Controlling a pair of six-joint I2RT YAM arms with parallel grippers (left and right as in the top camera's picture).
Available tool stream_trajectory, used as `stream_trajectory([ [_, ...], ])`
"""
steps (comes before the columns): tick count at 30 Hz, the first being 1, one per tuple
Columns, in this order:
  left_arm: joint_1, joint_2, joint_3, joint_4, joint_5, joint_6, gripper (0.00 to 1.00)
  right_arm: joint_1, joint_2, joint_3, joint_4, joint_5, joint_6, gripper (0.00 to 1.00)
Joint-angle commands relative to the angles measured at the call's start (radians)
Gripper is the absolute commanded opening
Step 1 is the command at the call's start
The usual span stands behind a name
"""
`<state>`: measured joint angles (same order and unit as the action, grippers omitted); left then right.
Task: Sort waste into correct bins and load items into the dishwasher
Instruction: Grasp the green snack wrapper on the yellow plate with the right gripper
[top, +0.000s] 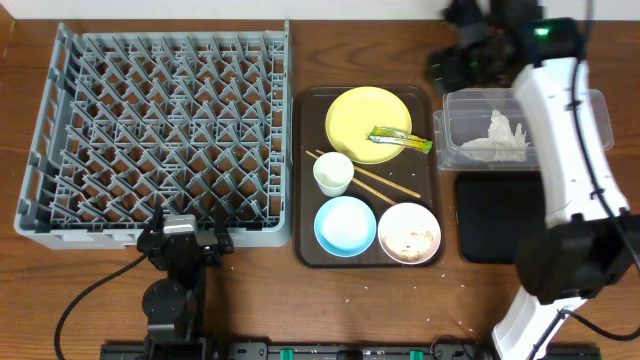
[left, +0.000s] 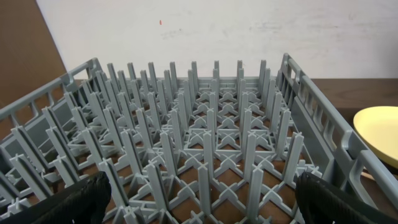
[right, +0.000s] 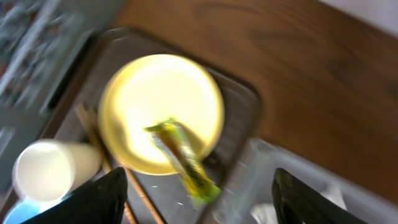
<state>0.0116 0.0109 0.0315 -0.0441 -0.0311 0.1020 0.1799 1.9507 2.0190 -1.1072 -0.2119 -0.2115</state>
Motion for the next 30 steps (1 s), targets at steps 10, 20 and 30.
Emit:
stream_trajectory([
  [10,0.005,-0.006,-0.027,-0.026,-0.006,-0.005,0.95,0.194,0.202,0.0,-0.054,0.156,-0.372,0.68],
  [20,0.005,-0.006,-0.027,-0.026,-0.005,-0.006,0.95,0.186,0.372,0.0,-0.113,0.155,-0.415,0.63],
  [30,0.005,-0.005,-0.027,-0.026,-0.006,-0.005,0.95,0.177,0.457,0.0,-0.091,0.16,-0.405,0.34],
])
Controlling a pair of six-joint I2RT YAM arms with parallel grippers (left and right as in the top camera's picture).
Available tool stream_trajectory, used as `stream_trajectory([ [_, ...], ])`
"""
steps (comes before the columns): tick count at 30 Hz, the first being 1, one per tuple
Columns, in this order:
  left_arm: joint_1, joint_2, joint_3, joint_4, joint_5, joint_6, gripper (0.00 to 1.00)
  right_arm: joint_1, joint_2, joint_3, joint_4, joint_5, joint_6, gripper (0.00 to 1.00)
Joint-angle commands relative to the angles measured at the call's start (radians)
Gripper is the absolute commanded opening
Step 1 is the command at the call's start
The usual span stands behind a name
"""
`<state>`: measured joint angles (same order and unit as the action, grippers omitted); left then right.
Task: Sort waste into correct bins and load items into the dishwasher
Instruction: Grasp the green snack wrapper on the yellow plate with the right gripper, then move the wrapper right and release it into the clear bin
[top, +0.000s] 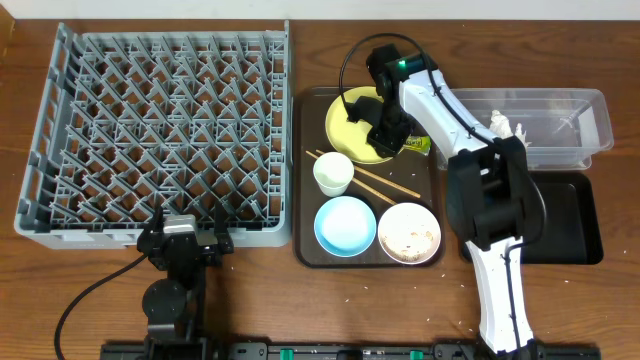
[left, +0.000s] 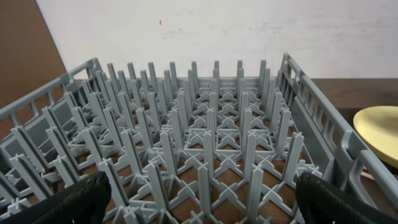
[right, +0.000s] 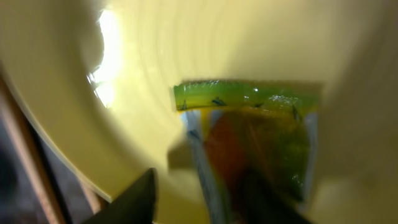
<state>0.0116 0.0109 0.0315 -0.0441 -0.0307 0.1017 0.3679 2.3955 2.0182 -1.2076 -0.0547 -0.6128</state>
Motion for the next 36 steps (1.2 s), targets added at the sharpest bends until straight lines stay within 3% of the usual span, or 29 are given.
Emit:
stream_trajectory([
  [1,0.005,-0.005,-0.027,-0.026,-0.006,-0.005,0.95,-0.011,0.012,0.001,0.017,0.006,0.007,0.26],
  [2,0.005,-0.005,-0.027,-0.026,-0.006,-0.005,0.95,-0.011,0.012,0.001,0.026,0.01,0.022,0.09],
  [3,0.005,-0.004,-0.027,-0.026,-0.006,-0.005,0.95,-0.011,0.011,0.002,0.036,0.02,0.047,0.01],
  [9,0.005,-0.004,-0.027,-0.026,-0.006,-0.005,0.95,-0.011,-0.042,0.045,0.04,0.035,0.164,0.01],
  [18,0.005,-0.004,-0.027,-0.026,-0.006,-0.005,0.95,-0.052,-0.332,0.083,0.049,0.111,0.388,0.01],
  [23,0.005,-0.004,-0.027,-0.026,-0.006,-0.005,0.95,-0.166,-0.431,0.083,0.022,0.173,0.684,0.01],
  [29,0.005,-0.004,-0.027,-0.026,-0.006,-0.005,0.95,-0.34,-0.428,0.057,-0.047,0.186,1.246,0.02],
  [32,0.005,-0.004,-0.027,-0.026,-0.006,-0.005,0.95,-0.423,-0.414,-0.008,-0.071,0.19,1.6,0.02],
  [36,0.005,-0.004,-0.027,-0.026,-0.006,-0.005,0.96,-0.47,-0.413,-0.114,-0.035,0.19,1.836,0.01],
])
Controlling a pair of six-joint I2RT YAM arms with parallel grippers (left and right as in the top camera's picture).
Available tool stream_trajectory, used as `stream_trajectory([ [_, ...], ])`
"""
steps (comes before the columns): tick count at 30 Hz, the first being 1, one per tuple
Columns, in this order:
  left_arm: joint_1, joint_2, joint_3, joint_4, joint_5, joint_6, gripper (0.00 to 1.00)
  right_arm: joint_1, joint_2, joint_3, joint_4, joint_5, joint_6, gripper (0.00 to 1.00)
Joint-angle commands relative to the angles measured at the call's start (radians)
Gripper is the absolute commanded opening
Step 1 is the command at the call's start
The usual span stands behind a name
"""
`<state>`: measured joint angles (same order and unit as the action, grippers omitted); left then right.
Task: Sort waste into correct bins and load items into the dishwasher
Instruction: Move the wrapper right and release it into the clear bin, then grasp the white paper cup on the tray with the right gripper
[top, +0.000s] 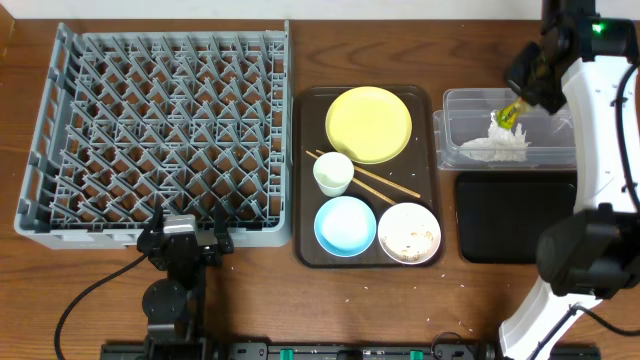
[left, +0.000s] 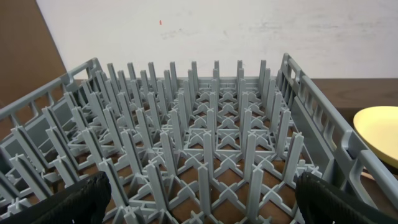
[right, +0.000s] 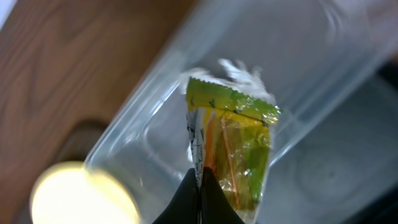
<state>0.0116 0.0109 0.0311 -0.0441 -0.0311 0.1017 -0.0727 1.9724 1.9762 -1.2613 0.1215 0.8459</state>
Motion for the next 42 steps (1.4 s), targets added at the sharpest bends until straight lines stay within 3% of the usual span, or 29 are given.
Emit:
stream_trajectory([
  [1,0.005,-0.004,-0.027,-0.026,-0.006,-0.005,0.95,-0.037,0.01,-0.102,0.04,0.013,0.417,0.02],
  [6,0.005,-0.004,-0.027,-0.026,-0.006,-0.005,0.95,-0.042,0.01,-0.236,0.197,0.013,0.452,0.02],
  [7,0.005,-0.004,-0.027,-0.026,-0.006,-0.005,0.95,-0.042,0.01,-0.251,0.218,0.013,0.452,0.09],
  [10,0.005,-0.004,-0.027,-0.026,-0.005,-0.005,0.95,-0.042,0.01,-0.267,0.258,0.013,0.436,0.48],
  [14,0.005,-0.004,-0.027,-0.026,-0.005,-0.005,0.95,-0.042,-0.006,-0.255,0.315,0.01,0.281,0.81],
  [16,0.005,-0.004,-0.027,-0.026,-0.005,-0.005,0.95,-0.042,-0.024,-0.243,0.328,0.005,0.192,0.89],
  [22,0.005,-0.004,-0.027,-0.026,-0.005,-0.005,0.95,-0.035,-0.127,-0.214,0.355,-0.03,-0.179,0.93],
  [27,0.005,-0.004,-0.027,-0.026,-0.005,-0.005,0.95,0.018,-0.248,-0.214,0.391,-0.261,-0.575,0.98],
  [30,0.005,-0.004,-0.027,-0.026,-0.005,-0.005,0.95,0.09,-0.285,-0.214,0.378,-0.351,-0.656,0.98],
  [37,0.005,-0.004,-0.027,-0.026,-0.005,-0.005,0.95,0.288,-0.262,-0.221,0.271,-0.358,-0.706,0.93],
  [42,0.005,-0.004,-0.027,-0.026,-0.005,-0.005,0.95,0.395,-0.201,-0.231,0.09,-0.319,-0.757,0.92],
])
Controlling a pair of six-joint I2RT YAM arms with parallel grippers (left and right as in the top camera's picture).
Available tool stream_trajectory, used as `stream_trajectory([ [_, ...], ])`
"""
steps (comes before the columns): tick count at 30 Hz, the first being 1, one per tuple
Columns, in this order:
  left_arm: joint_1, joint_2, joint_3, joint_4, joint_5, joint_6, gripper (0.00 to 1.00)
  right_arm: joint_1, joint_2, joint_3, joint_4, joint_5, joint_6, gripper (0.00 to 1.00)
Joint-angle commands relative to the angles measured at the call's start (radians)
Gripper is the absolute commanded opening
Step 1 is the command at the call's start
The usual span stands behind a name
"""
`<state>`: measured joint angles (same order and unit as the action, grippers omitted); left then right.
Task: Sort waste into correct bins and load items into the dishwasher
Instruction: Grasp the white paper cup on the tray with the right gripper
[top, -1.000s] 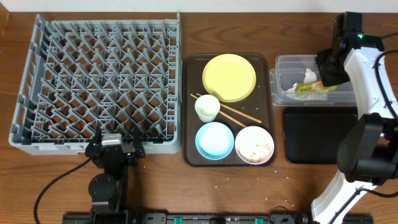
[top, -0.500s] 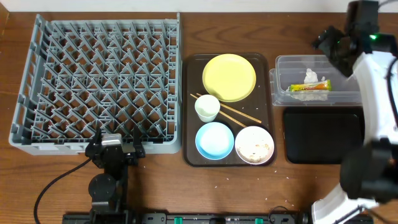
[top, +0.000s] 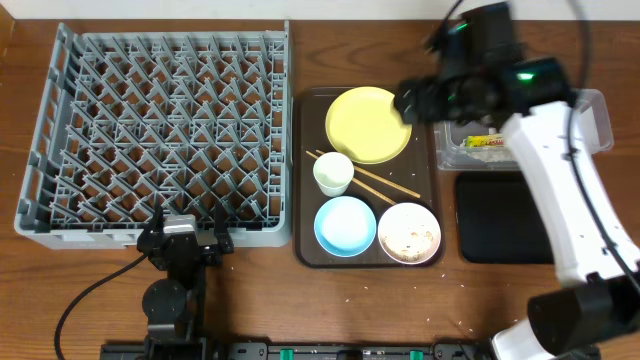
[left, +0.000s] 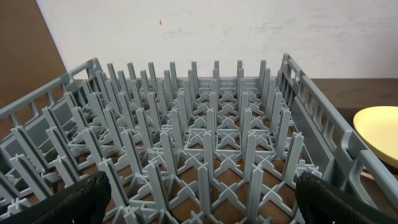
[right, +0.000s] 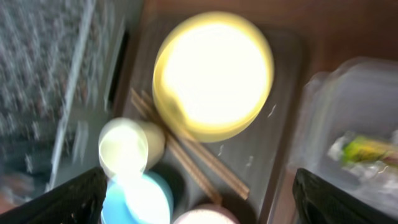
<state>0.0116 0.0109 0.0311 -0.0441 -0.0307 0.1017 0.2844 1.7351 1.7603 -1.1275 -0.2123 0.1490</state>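
A green-yellow wrapper (top: 487, 142) (right: 367, 149) lies in the clear bin (top: 595, 110) on white crumpled paper. My right gripper (top: 415, 100) (right: 199, 211) hangs open and empty over the tray's back right, beside the yellow plate (top: 365, 125) (right: 213, 74). On the dark tray (top: 308, 250) also stand a white cup (top: 333, 173), two chopsticks (top: 380, 182), a blue bowl (top: 345, 225) and a soiled pinkish bowl (top: 409, 232). The grey dish rack (top: 160, 130) (left: 205, 137) holds nothing. My left gripper (top: 185, 245) (left: 202, 208) rests open at the rack's near edge.
A black bin (top: 500, 215) lies in front of the clear bin, right of the tray. Small crumbs dot the wooden table (top: 400, 300) near the front. A white wall stands behind the rack in the left wrist view.
The wrapper, held by my right gripper above the clear bin, now lies in that bin. The right gripper is open and has moved left, over the tray by the yellow plate.
The wrapper first lay on the yellow plate with my right gripper open at the back near the clear bin. Then the gripper was down at the wrapper, then held it above the clear bin. Now the wrapper is in the bin. The left arm stayed still.
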Motion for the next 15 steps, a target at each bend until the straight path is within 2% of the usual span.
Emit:
stream_trajectory([
  [1,0.005,-0.004,-0.027,-0.026,-0.006,-0.005,0.95,0.053,0.051,-0.019,-0.084,0.026,-0.06,0.91],
  [5,0.005,-0.004,-0.027,-0.026,-0.006,-0.005,0.95,0.097,0.098,-0.054,-0.121,0.02,-0.014,0.85],
  [15,0.005,-0.004,-0.027,-0.026,-0.006,-0.005,0.95,0.192,0.143,-0.08,0.137,0.041,0.212,0.79],
])
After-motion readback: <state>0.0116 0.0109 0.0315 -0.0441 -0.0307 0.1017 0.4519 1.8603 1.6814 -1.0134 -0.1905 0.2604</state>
